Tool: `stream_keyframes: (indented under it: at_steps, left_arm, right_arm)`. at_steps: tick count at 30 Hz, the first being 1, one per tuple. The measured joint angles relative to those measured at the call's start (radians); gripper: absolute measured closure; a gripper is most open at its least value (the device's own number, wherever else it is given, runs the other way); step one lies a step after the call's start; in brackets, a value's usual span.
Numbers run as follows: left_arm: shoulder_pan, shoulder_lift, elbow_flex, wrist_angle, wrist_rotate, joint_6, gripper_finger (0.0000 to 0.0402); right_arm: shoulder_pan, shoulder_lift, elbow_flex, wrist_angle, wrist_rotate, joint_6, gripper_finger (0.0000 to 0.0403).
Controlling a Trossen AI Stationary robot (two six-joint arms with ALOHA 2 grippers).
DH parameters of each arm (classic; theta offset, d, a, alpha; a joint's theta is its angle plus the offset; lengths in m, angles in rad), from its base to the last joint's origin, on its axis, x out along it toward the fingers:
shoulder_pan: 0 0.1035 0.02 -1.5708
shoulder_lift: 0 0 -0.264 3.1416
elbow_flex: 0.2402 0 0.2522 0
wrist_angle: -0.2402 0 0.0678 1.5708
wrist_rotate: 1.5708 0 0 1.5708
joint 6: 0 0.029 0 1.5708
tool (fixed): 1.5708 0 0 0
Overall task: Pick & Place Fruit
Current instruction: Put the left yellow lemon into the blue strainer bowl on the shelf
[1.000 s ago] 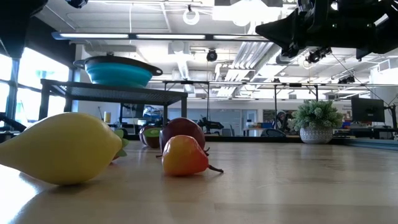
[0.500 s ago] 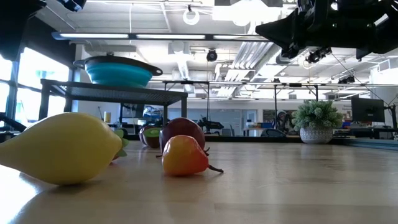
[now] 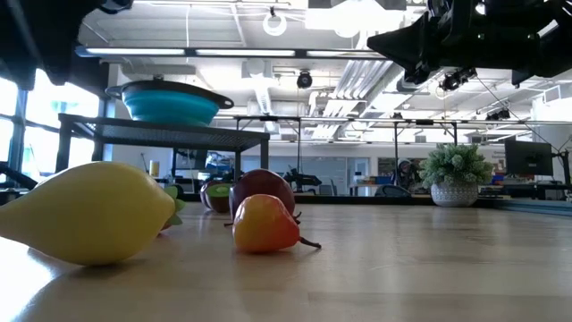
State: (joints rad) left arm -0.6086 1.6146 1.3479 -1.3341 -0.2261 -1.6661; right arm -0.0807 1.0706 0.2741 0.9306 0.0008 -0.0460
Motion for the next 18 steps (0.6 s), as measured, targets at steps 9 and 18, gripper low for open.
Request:
stream_keyframes:
  at_steps: [9, 18]
  left_arm:
    - [0.0, 0.023, 0.0, 0.145, -0.107, -0.017, 0.0101]
    - [0.0, 0.024, -0.156, 0.297, 0.033, -0.048, 0.0101]
  right_arm:
    - [0.0, 0.0, 0.0, 0.0, 0.0, 0.0, 0.0401]
    - [0.0, 0.0, 0.0, -0.005, 0.0, 0.0, 0.04]
